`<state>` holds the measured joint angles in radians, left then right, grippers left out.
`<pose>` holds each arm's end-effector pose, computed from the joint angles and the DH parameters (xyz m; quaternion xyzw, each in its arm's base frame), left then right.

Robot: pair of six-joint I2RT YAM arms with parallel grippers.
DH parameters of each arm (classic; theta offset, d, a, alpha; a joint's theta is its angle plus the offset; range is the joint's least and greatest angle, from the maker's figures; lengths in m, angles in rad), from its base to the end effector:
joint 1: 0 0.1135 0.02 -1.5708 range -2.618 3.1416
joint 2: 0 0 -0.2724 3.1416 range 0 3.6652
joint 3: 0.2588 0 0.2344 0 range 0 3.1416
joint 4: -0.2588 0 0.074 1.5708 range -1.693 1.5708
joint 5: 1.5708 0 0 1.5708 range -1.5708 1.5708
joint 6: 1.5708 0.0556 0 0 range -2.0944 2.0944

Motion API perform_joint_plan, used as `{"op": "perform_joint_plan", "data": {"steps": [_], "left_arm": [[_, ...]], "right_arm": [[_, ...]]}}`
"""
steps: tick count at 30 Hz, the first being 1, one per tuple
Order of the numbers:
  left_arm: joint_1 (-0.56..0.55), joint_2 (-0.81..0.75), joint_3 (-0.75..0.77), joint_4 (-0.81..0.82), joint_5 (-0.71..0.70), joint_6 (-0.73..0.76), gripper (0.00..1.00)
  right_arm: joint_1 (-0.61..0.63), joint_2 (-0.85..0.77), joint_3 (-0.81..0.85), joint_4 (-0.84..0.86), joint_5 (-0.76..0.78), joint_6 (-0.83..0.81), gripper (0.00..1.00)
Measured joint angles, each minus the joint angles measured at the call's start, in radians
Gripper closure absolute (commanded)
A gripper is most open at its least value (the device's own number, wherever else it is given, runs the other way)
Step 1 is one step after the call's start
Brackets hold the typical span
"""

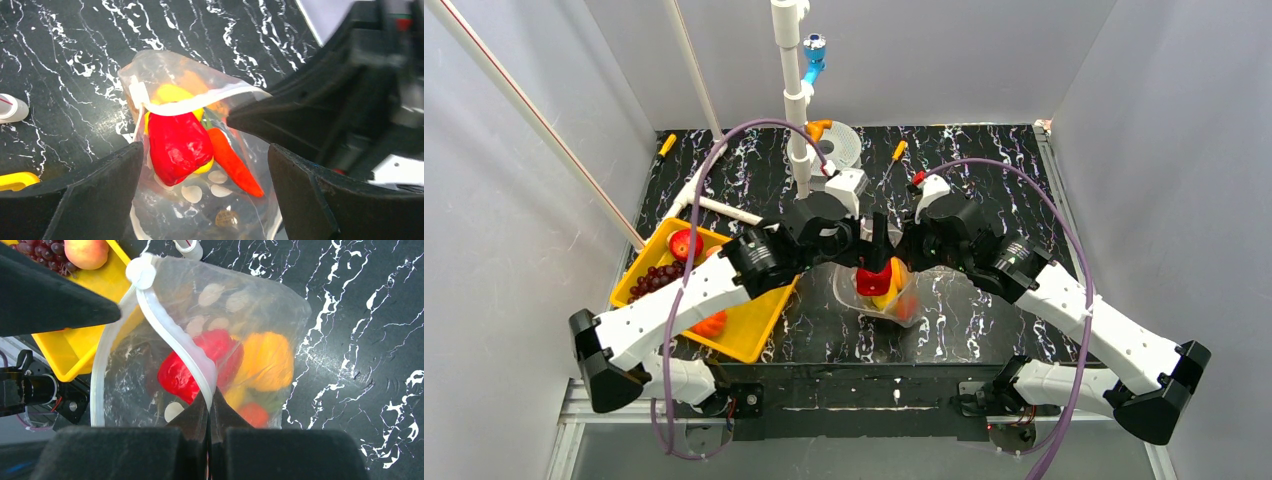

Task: Place the food in the zip-top bag and seal the zipper
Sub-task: Place the fake vegetable in the zipper food storage bag, then pick up the fake vegetable from the bin.

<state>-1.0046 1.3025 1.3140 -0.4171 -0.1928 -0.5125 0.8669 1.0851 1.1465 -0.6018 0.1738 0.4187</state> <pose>0.1655 -0.2406 0.3880 0.1511 0.8190 -0.3184 0.4528 0.1534 0.1659 0.3619 -0.1510 0.8547 0.2338 0.4382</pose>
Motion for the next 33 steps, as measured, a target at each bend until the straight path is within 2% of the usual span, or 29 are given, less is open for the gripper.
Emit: {"op": "perform_joint_plan", "data": {"steps": [7, 15, 23, 28, 31, 33], "left_arm": [[0.0, -0.146, -0.032, 0.001, 0.043, 0.02, 0.04], [0.0, -0.338, -0.077, -0.107, -0.015, 0.04, 0.02], [0.0, -0.536, -0.137, -0.222, -0.21, 0.08, 0.02], [0.011, -0.563, -0.207, -0.303, -0.373, 0.08, 0.02], [0.051, -0.562, -0.281, -0.351, -0.431, 0.049, 0.02], [0.133, -0.552, -0.33, -0.405, -0.452, 0.002, 0.02]], "right_arm": [[0.0, 0.0, -0.014, 0.0, 0.0, 0.0, 0.99], [0.0, -0.008, -0.016, -0.001, 0.002, 0.0, 0.99], [0.0, -0.008, -0.016, -0.001, 0.003, 0.001, 0.99], [0.0, -0.008, -0.016, -0.001, 0.003, 0.001, 0.99], [0.0, -0.008, -0.016, -0.001, 0.003, 0.001, 0.99], [0.0, -0.008, -0.016, -0.001, 0.002, 0.002, 0.99]]}}
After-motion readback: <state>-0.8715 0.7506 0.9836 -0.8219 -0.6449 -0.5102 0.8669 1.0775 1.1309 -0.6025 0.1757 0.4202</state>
